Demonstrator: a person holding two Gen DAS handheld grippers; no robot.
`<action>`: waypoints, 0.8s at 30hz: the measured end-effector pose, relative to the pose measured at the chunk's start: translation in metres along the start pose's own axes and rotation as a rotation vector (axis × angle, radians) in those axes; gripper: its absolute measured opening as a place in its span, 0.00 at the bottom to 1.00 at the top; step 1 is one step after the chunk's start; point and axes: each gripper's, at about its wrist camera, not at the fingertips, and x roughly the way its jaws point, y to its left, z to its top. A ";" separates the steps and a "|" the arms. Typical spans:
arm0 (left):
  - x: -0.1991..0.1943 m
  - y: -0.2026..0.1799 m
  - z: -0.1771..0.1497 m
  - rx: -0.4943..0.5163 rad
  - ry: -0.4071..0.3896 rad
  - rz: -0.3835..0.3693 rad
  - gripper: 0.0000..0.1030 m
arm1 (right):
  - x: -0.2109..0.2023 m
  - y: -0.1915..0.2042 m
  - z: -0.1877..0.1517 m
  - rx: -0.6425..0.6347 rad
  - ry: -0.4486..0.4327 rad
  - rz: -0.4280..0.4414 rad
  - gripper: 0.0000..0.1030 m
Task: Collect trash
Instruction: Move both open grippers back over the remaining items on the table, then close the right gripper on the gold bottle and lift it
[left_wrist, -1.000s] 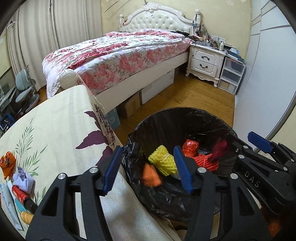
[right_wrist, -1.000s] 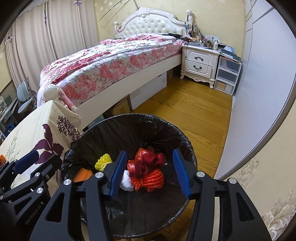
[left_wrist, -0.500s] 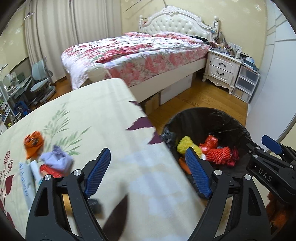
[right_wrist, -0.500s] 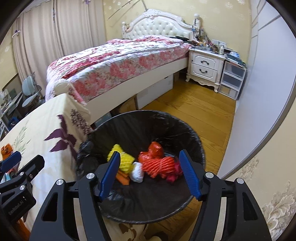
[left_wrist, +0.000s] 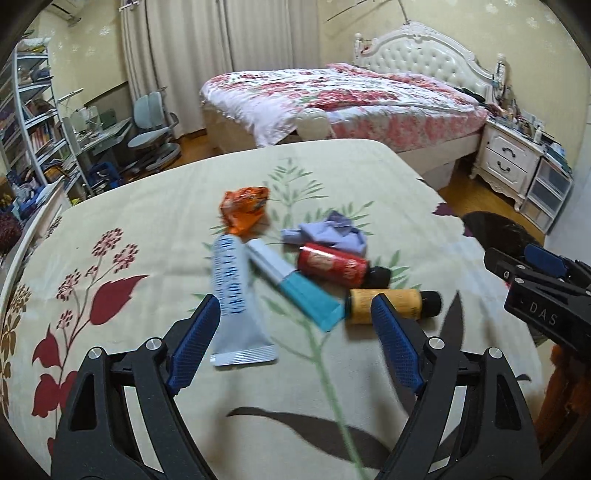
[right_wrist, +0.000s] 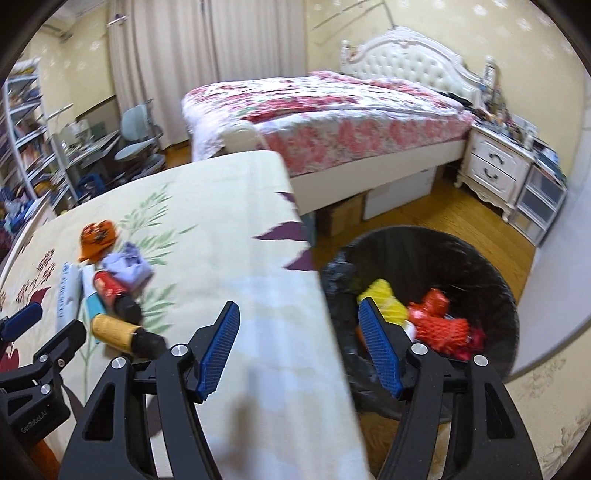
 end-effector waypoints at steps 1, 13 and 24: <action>-0.002 0.009 -0.003 -0.002 -0.004 0.022 0.79 | 0.003 0.007 0.001 -0.014 0.008 0.008 0.64; -0.011 0.085 -0.030 -0.098 0.031 0.106 0.79 | 0.004 0.050 -0.021 -0.093 0.096 0.067 0.65; -0.018 0.110 -0.041 -0.144 0.029 0.129 0.79 | -0.025 0.072 -0.030 -0.127 0.063 0.072 0.65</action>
